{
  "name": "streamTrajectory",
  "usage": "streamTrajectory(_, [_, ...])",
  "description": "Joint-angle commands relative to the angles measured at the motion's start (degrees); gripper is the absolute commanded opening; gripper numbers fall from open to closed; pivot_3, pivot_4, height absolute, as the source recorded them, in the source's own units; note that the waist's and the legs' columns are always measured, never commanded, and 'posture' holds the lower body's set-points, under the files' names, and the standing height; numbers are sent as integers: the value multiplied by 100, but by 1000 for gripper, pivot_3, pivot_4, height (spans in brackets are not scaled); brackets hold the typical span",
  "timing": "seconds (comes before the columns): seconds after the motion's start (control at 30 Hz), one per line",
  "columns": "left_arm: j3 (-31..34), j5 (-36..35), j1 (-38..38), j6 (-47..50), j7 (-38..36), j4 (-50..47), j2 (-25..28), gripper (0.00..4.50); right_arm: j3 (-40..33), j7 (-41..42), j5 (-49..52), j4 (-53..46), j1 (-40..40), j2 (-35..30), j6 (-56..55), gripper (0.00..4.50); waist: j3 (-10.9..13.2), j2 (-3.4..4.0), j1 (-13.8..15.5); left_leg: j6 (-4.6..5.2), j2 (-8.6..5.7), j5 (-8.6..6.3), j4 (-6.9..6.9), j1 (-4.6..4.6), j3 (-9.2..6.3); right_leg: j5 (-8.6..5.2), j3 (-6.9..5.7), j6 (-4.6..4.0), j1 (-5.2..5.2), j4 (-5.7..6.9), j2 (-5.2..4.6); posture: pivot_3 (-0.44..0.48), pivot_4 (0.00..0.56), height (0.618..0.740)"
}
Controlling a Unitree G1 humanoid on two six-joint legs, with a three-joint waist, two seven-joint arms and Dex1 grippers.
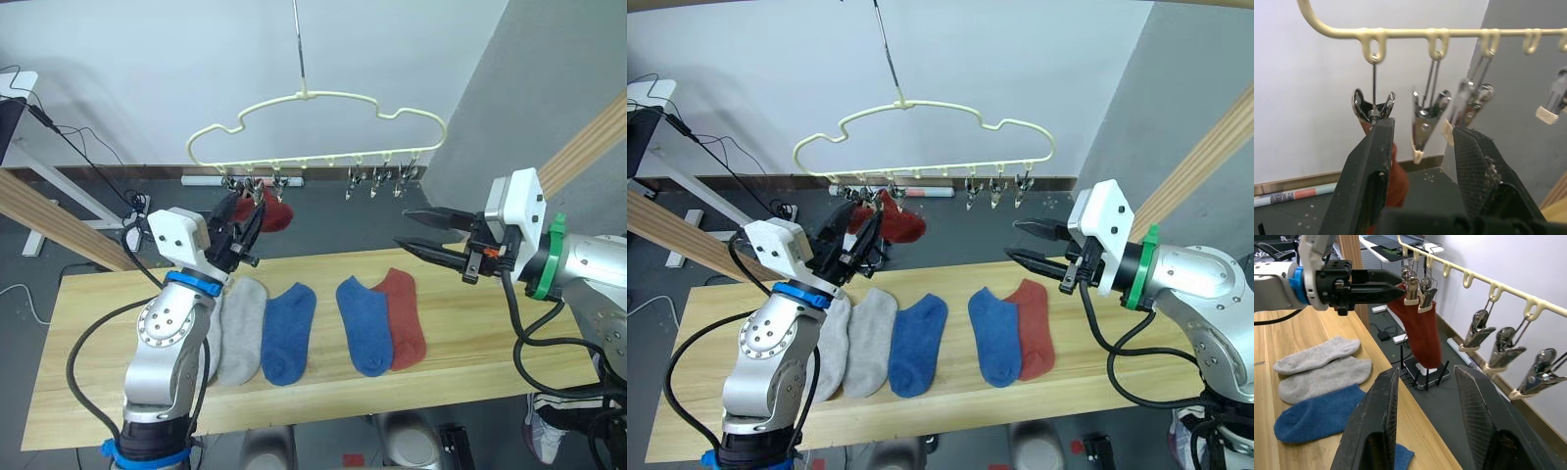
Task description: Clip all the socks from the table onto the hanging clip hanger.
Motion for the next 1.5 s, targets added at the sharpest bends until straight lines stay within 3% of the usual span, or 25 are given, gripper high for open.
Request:
streamTrajectory(0.03, [44, 24, -46, -207, -38, -62, -21, 2063, -170, -67, 144, -263, 2, -92, -29, 1859, 0, 0, -45, 0, 1, 0, 0, -1, 0, 0, 1, 0, 0, 0, 0, -296, 339, 737])
streamTrajectory(0.7, [92, 3, -522, -450, -86, 358, -34, 2063, -111, -98, 237, -250, 47, -141, -62, 1859, 0, 0, -63, 0, 1, 0, 5, 0, -1, 0, 0, 0, 0, 8, 2, -297, 343, 737])
streamTrajectory(0.9, [85, 5, -514, -476, -111, 361, -31, 737, -111, -82, 268, -277, 74, -144, -52, 1859, 0, 0, -63, 0, 1, 0, 5, 0, -1, 0, -1, 0, 0, 9, 2, -297, 346, 737])
streamTrajectory(1.17, [121, 9, -492, -465, -106, 366, -4, 701, -113, -160, 379, -322, 194, -157, 39, 1859, 0, 0, -62, 0, 1, 0, 6, 0, -1, 0, 0, 0, 0, 11, 2, -294, 348, 737])
streamTrajectory(1.27, [130, 4, -496, -446, -100, 335, 8, 701, -135, -244, 517, -355, 356, -137, 159, 2435, 0, 0, -61, 0, 1, 0, 6, 0, -2, 0, 0, 0, 0, 11, 2, -289, 349, 737])
streamTrajectory(1.47, [151, -63, -502, -367, -80, 263, -3, 701, -16, -416, 294, -403, 504, -45, 15, 4451, 0, 0, -60, 0, 1, 0, 7, 1, -1, 1, 0, 0, 0, 14, 2, -284, 349, 737])
streamTrajectory(1.5, [164, -70, -498, -346, -53, 257, -13, 701, 39, -439, 197, -403, 501, -43, -39, 4500, 0, 0, -60, 0, 1, 1, 7, 1, -2, 1, 0, 0, 0, 15, 2, -284, 349, 737])
